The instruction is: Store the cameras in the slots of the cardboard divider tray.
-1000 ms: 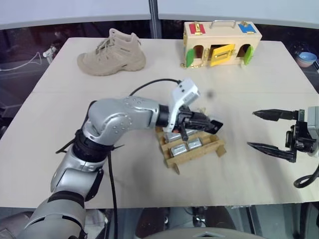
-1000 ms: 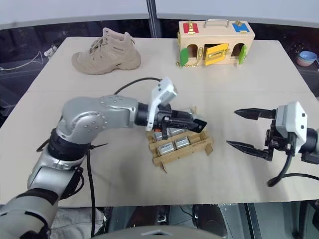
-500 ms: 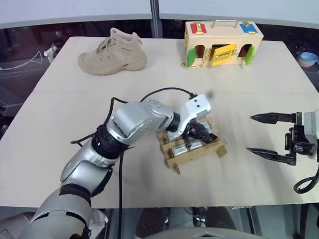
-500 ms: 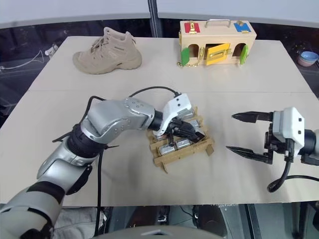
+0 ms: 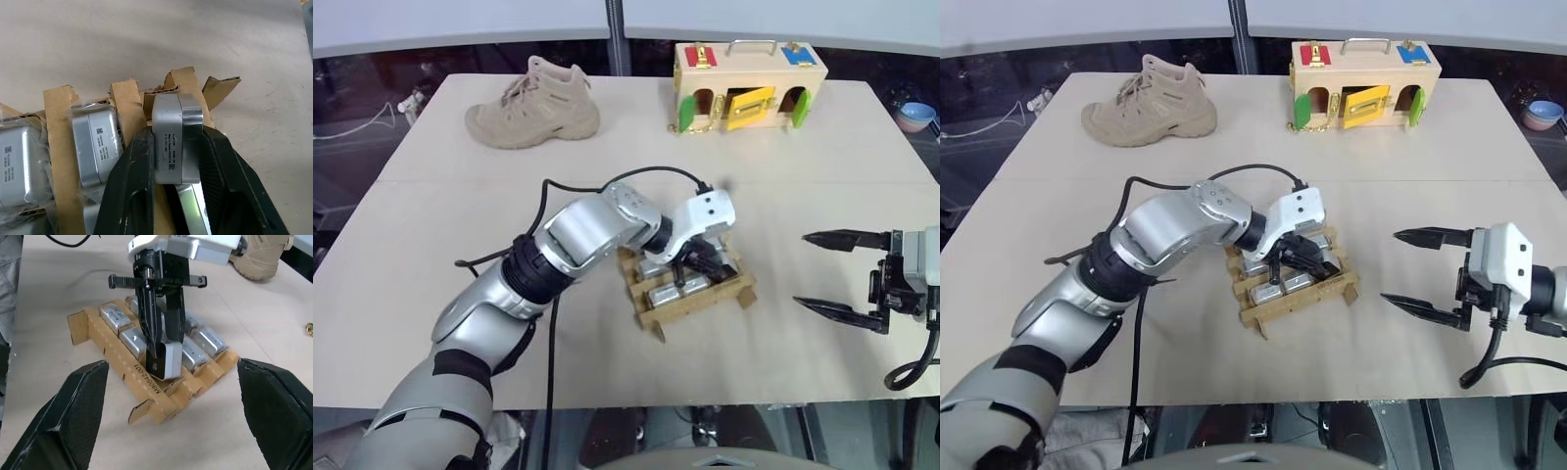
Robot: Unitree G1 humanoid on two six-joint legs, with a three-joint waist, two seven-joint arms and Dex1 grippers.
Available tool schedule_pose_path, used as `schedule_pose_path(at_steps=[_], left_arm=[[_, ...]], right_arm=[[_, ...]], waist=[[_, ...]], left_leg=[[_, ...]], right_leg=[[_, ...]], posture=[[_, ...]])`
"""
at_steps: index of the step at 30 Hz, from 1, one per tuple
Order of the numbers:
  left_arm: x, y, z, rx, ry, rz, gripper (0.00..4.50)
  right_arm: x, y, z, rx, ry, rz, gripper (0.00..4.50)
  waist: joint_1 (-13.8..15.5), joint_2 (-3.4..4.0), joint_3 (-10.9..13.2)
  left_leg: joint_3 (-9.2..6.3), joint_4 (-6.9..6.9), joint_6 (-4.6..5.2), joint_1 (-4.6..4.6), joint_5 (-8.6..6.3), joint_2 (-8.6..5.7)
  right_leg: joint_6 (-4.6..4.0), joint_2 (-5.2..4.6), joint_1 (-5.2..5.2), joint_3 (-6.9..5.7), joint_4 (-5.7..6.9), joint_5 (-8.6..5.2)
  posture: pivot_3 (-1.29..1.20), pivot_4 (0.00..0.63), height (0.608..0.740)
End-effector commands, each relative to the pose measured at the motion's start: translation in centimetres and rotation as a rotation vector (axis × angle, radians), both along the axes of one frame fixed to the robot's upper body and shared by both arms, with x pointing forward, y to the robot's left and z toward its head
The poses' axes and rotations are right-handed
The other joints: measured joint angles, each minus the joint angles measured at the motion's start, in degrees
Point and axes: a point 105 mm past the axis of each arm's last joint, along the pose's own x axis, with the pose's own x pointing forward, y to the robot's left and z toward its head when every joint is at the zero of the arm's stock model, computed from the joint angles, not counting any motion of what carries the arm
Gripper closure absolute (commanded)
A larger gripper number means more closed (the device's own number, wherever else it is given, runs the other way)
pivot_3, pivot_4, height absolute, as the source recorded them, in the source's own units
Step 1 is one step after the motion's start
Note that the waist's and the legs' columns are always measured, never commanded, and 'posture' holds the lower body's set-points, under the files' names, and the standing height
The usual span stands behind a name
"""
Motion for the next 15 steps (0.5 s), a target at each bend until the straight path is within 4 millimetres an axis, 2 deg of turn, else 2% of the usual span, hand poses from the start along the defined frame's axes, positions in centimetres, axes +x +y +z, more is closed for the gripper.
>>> schedule_pose_path(at_steps=[1,15], left_arm=[[0.85,0.79,0.06,0.046,-0.035,0.050,3.82],[1.48,1.41,0.54,0.069,-0.077,0.133,3.82]], right_arm=[[-0.36,0.21,0.69,0.000,-0.053,0.008,0.33],[0.26,0.32,0.15,0.010,-0.061,0.009,0.33]], waist=[[0.0,0.00,0.0],[-0.1,0.00,0.0]], left_leg=[[0.01,0.00,0.00,0.01,0.00,0.00],[0.01,0.02,0.00,0.07,0.00,0.02]], right_leg=[[0.00,0.01,0.00,0.01,0.01,0.00],[0.17,0.06,0.00,0.12,0.08,-0.10]], posture=[[0.00,0.150,0.740],[0.00,0.150,0.740]])
